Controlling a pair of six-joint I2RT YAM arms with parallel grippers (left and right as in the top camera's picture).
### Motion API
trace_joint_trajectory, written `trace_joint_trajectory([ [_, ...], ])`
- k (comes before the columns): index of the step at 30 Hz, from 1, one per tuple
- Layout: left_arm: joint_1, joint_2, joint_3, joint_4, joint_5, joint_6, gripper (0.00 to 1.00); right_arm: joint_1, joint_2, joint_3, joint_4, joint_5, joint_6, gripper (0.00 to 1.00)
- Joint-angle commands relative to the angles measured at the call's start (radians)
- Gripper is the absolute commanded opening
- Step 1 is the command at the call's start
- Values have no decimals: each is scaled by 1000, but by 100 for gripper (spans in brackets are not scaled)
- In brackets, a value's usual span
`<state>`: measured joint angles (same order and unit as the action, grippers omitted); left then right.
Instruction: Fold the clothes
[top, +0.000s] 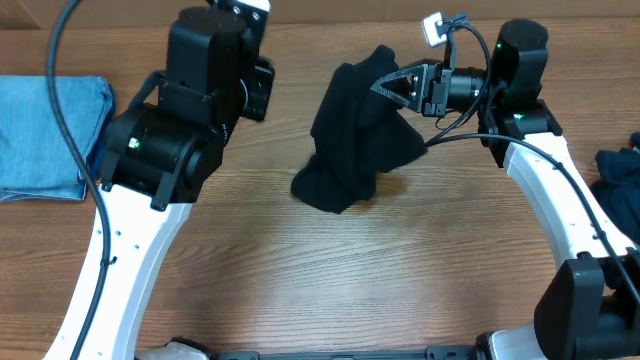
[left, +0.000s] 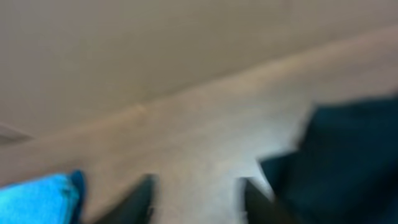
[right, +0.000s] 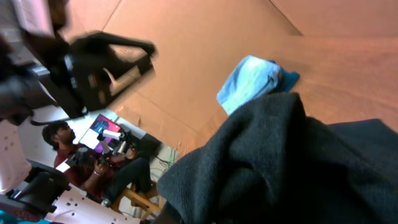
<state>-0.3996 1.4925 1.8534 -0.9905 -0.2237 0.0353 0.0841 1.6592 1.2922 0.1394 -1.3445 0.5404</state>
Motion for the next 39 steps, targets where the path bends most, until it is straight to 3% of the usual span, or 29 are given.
trace_joint_trajectory([
  [1,-6,60,-5,-53,189,-16,63,-8,-41,21,80,-22,97,5],
  [4,-6,100,-43,-58,253,-17,52,-8,-41,21,149,0,143,5],
  [12,-22,129,-150,24,355,-39,48,-6,-41,21,204,142,252,7],
  [21,-114,129,-288,95,355,-73,48,-6,-41,21,204,272,319,9],
  [29,-168,129,-473,274,343,-126,48,-6,-41,21,212,290,362,8],
  [39,-190,129,-547,434,348,-148,58,-3,-41,21,336,246,434,8],
])
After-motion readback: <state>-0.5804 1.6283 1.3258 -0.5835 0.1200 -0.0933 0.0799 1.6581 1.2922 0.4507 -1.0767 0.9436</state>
